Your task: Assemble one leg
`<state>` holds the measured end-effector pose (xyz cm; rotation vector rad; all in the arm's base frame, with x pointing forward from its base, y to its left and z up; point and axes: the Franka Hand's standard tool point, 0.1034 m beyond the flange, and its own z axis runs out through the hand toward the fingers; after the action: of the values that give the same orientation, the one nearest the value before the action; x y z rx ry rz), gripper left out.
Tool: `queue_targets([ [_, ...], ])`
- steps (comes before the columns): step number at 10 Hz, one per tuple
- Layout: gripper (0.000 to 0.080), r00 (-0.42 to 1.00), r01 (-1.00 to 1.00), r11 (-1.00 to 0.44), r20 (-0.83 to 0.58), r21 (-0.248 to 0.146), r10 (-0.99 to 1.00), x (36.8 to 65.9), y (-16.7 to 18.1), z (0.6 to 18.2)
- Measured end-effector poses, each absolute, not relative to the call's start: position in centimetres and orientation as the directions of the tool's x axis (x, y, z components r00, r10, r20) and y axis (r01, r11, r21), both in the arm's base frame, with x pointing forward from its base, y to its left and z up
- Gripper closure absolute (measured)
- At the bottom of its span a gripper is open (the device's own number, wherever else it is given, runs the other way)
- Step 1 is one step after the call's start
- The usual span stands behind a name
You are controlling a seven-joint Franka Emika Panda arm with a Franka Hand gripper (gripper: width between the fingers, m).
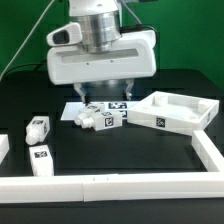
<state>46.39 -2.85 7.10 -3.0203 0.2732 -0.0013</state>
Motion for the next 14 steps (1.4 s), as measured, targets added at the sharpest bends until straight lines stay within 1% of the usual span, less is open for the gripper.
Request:
queue_targets([
  [1,0.0150,0.984,-0.176,-0.978,-0.010,-0.109,-0.176,46.3,-2.7,7.1],
  [2,0.0150,0.976,-0.216,-0.970,-0.015,-0.107,-0.216,46.1,-2.5,7.1],
  [3,0.0150,0.948,-0.319,-0.943,-0.037,-0.098,-0.316,44.6,-1.0,7.1],
  [4,0.0150,0.921,-0.388,-0.918,-0.069,-0.087,-0.383,42.4,0.6,6.8],
  [6,0.0150,0.828,-0.556,-0.830,-0.126,-0.052,-0.547,41.0,4.8,6.7],
  [7,0.0150,0.829,-0.553,-0.832,-0.129,-0.046,-0.544,40.8,5.9,6.5],
  [10,0.0150,0.834,-0.546,-0.837,-0.127,-0.048,-0.537,40.8,5.7,6.5],
  [11,0.0150,0.820,-0.569,-0.821,-0.113,-0.046,-0.561,40.6,6.0,6.4],
  [12,0.0150,0.809,-0.586,-0.809,-0.077,-0.042,-0.582,38.9,7.0,5.6],
  [13,0.0150,0.814,-0.580,-0.814,-0.061,-0.026,-0.577,36.5,7.9,4.3],
  [14,0.0150,0.821,-0.569,-0.822,-0.059,-0.014,-0.567,35.6,8.1,3.2],
])
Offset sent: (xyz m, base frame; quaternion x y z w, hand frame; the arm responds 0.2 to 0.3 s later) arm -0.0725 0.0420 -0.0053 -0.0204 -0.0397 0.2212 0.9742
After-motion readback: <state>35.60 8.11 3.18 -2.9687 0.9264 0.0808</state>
